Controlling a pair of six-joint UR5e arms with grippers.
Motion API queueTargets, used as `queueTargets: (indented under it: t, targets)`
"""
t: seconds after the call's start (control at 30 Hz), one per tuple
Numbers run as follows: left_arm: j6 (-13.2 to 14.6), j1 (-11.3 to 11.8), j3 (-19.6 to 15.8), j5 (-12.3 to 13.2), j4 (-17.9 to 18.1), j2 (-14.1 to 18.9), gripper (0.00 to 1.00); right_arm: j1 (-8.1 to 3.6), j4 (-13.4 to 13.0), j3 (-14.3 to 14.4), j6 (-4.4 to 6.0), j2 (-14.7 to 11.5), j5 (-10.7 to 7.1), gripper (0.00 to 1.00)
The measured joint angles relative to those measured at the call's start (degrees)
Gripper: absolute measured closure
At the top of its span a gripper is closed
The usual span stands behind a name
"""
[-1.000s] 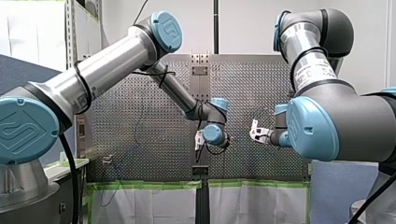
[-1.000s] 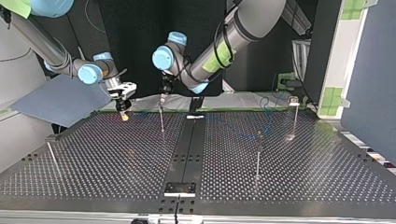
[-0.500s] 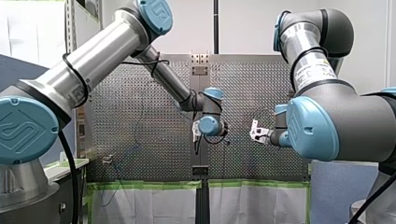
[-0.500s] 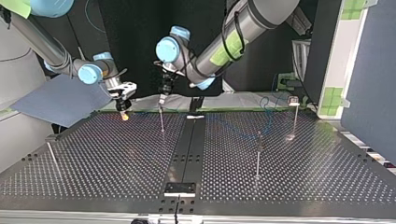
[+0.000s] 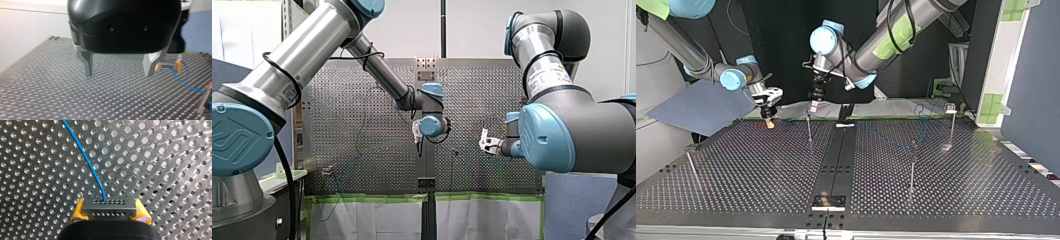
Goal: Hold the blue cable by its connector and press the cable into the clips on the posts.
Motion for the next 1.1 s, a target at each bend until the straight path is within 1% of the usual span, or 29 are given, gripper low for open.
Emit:
queueTargets:
  t: [0.1, 0.23, 0.63, 0.8, 0.87, 0.97, 1.1]
  targets:
    - [-0.13, -0.2, -1.54, -1.25, 1.53, 1.55, 0.0, -0.01, 0.29, 0.01, -0.04, 0.0, 0.17, 1.0]
    - [-0.17, -0.56, -3.94, -2.99, 3.95, 3.93, 0.0, -0.11, 0.76, 0.04, -0.26, 0.0, 0.99, 1.0]
    - [-0.82, -0.86, -10.24, -5.24, 10.17, 10.25, 0.0, -0.3, 1.54, 0.04, -0.62, 0.0, 2.74, 1.0]
    - [-1.01, -1.24, -12.84, -7.31, 10.78, 12.83, 0.0, -0.3, 2.13, 0.03, -1.27, 0.0, 3.34, 1.0]
    - [-1.56, -1.47, -13.94, -8.05, 10.98, 13.95, 0.0, -0.31, 2.41, 0.03, -1.58, -0.01, 3.7, 1.0]
    - [-2.49, -1.78, -15.56, -8.46, 11.4, 15.57, 0.0, -0.37, 2.76, 0.04, -1.9, -0.01, 4.82, 1.0]
    - [-2.95, -2.18, -17.76, -9.09, 11.37, 17.77, 0.0, -0.38, 3.01, 0.06, -2.39, -0.02, 6.5, 1.0]
